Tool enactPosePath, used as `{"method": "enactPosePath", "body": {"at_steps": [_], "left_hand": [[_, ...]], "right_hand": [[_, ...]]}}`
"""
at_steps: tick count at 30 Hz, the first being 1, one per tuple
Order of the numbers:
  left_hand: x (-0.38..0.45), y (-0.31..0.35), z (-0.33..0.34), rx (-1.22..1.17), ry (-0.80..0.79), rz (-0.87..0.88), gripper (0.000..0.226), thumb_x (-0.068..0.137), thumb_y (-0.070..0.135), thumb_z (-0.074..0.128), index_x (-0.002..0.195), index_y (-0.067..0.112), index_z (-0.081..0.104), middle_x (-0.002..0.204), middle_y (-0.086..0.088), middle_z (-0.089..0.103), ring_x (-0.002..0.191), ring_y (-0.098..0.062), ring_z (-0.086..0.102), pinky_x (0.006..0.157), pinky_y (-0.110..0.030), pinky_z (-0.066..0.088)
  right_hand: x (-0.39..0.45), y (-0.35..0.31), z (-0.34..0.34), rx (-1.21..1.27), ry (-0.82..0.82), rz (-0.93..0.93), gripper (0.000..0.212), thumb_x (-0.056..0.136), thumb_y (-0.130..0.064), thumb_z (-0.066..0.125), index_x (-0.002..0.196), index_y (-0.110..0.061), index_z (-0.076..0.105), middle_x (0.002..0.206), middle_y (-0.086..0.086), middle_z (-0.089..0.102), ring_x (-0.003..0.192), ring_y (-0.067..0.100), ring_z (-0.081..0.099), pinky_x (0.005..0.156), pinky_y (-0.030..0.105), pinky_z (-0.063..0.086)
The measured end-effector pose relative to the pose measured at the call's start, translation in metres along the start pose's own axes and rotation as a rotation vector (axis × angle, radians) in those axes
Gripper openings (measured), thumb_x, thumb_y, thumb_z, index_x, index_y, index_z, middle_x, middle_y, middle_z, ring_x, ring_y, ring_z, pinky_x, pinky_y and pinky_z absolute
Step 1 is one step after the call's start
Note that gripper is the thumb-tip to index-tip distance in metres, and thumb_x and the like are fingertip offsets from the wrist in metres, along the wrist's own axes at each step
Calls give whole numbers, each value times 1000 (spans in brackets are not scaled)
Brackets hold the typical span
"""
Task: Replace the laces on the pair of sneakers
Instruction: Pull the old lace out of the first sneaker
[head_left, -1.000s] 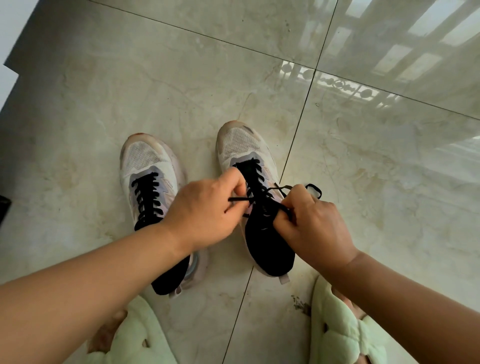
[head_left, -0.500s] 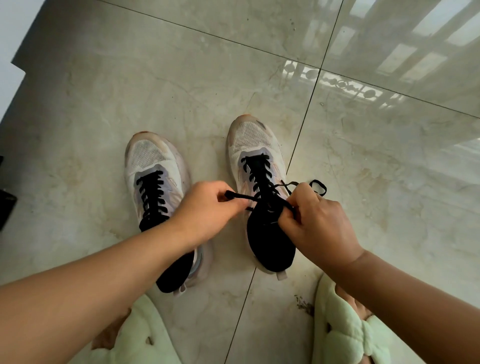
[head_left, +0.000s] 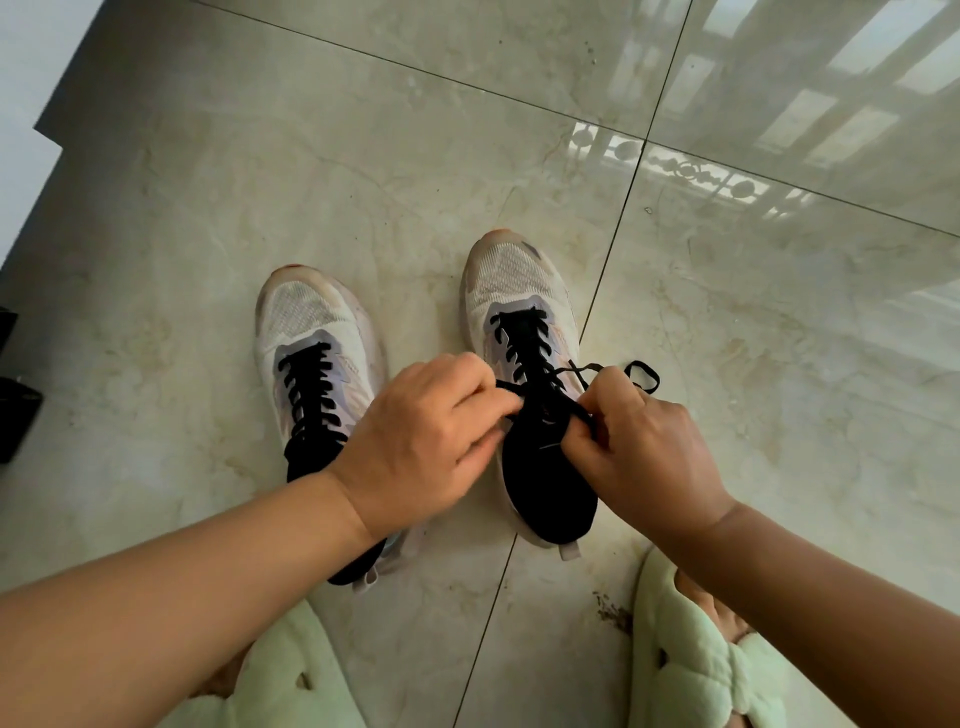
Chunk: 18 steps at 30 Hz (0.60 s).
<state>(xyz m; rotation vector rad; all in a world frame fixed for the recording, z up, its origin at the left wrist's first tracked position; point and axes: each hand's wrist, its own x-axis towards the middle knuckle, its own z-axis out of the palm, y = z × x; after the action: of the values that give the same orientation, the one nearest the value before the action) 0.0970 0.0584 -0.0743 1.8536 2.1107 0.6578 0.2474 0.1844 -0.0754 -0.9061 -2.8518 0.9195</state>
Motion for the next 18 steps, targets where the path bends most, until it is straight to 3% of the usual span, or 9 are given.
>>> {"method": "enactPosePath", "body": {"at_steps": [6,9,12,18], "left_hand": [[9,-4,3,96,-42,12,16,84,19,55,77,9,66,74,-4,55,68,-22,51,62,-35,40],[7,-16,2,208,-104,-175,17,78,19,51,69,9,62,71,-4,54,67,-25,53,65,-33,33],[8,-32,-6,354,-177,-391,10,71,16,62,69,7,65,71,-10,57,73,-31,55,70,-36,27],[4,-8,-6,176,-103,-102,27,75,23,54,97,15,66,93,1,62,83,-20,56,74,-32,34]], "right_hand": [[0,0,0,-5,29,-26,13,81,-5,64,77,3,54,52,9,51,39,29,45,37,37,42],[-1,0,1,-19,51,-33,13,79,-3,65,74,2,54,51,8,51,37,27,45,34,36,42],[-1,1,2,-41,66,-45,13,78,-3,65,74,0,54,50,6,51,35,25,44,33,34,41],[-4,-5,0,-36,124,-145,12,77,-6,62,89,-5,63,68,5,58,48,19,49,40,27,41]]}}
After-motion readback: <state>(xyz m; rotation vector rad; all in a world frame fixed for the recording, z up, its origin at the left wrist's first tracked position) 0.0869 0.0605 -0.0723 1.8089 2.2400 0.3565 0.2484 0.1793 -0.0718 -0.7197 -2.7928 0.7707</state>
